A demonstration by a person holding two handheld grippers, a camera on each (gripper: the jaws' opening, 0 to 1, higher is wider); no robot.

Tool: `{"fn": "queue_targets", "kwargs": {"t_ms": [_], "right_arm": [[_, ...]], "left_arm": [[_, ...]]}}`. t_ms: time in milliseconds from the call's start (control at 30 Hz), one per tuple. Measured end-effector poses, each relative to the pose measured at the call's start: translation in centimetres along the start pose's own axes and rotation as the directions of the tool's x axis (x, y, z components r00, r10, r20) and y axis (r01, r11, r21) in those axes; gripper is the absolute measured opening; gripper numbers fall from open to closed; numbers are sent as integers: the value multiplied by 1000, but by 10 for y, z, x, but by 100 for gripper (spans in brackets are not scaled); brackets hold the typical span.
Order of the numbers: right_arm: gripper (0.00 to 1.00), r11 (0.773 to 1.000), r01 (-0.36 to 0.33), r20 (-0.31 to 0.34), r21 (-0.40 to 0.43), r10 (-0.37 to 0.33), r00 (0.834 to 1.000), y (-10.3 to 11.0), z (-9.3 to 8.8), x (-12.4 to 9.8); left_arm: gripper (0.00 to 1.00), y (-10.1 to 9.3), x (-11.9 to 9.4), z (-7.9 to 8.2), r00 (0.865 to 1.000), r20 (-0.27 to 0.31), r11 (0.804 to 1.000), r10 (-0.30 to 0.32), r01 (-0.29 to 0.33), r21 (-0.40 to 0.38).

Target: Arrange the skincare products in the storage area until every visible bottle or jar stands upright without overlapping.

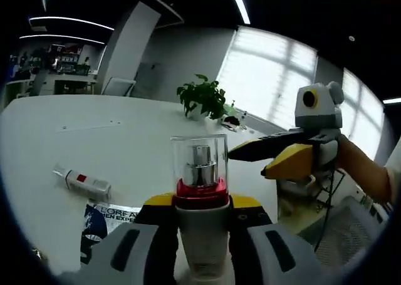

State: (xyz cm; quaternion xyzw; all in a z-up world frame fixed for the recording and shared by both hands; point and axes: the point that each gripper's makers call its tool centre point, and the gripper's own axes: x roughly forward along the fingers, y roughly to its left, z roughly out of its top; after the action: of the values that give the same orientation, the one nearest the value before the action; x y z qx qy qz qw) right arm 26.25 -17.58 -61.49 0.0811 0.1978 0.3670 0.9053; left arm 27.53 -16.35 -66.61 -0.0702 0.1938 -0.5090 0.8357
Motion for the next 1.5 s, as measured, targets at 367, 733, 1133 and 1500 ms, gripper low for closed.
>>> {"fn": "queue_targets", "kwargs": {"t_ms": [367,733,1133,1500], "right_arm": [[40,987,-161,30,-11,161,986,12,-4,27],[38,932,-360,11,-51,361,933,28,-9,34],[30,900,-400,-29,-175,401,915,46,-12,45],[29,913,-309,-42,-267,310,950,48,-7,56]], "left_arm": [[23,-10,0,-2,997,9,993,-81,79,92],[23,-21,-6,-5,983,7,968,-183,179,174],[25,-22,-17,-7,981,20,953,-193,182,244],[27,-9,-24,-4,996,17,954,-92,83,289]]}}
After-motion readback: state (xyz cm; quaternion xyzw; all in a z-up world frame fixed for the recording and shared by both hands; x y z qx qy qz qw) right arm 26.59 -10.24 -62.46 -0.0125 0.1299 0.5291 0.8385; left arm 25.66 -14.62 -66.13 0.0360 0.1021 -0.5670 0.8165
